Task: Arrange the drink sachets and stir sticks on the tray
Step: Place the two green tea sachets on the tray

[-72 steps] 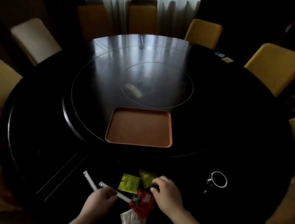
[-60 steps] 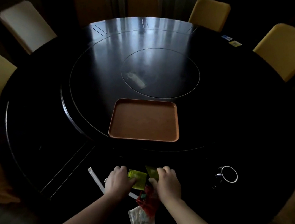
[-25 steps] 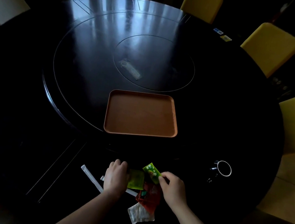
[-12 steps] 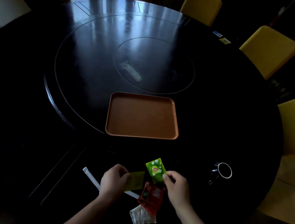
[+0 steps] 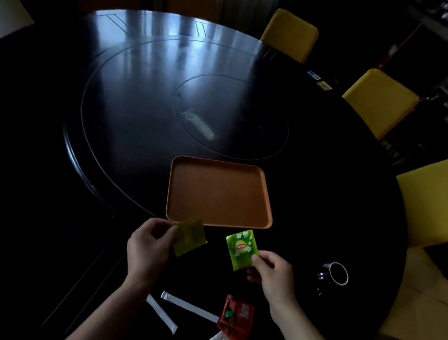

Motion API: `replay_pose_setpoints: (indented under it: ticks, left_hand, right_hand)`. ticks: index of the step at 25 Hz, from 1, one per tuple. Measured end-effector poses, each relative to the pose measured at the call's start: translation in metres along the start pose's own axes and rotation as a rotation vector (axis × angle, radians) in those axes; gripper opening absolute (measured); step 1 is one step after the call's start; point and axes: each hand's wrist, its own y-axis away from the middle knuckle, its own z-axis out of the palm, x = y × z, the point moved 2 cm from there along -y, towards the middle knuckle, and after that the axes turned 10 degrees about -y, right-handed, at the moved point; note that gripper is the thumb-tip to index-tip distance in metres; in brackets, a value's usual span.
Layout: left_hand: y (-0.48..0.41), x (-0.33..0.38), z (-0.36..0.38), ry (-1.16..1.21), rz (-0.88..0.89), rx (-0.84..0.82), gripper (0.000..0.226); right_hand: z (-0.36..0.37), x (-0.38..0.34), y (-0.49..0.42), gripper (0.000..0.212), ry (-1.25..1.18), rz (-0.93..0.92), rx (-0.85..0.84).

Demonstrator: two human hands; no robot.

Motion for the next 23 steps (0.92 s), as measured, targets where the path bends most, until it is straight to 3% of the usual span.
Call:
replay_pose_setpoints:
  ticks: [3, 6, 10, 12, 15, 20, 23]
  left_hand:
    - [-0.038, 0.027, 0.007, -0.022, 0.088, 0.124, 0.008]
    - [-0.072, 0.044, 0.026, -0.269, 0.319, 0.233, 0.007]
    - [-0.101, 0.030, 0.071, -0.814, 0.689, 0.047, 0.006]
    - [-0.103, 0.018, 0.089, -0.990, 0.728, -0.069, 0.010]
    - [-0.101, 0.012, 0.089, -0.991, 0.678, -0.092, 0.014]
    - [-0.125, 0.014, 0.080, -1.001, 0.669, -0.097, 0.028]
    - [-0.152, 0.007, 0.085, -1.082, 0.799, -0.255, 0.042]
  right_hand:
    - [0.016, -0.022, -0.034, 0.011, -0.004, -0.003, -0.031]
    - [0.038, -0.042, -0.080, 0.010, -0.046, 0.043, -0.064]
    - [0.064, -0.054, -0.136, 0.012, -0.045, 0.060, -0.142]
    - [0.071, -0.053, -0.156, 0.012, -0.024, 0.060, -0.165]
    - [0.079, -0.051, -0.176, 0.011, -0.003, 0.065, -0.226]
    - [0.071, -0.049, -0.191, 0.041, 0.727, -0.306, -0.180]
    - [0.071, -0.044, -0.190, 0.040, 0.839, -0.550, -0.259]
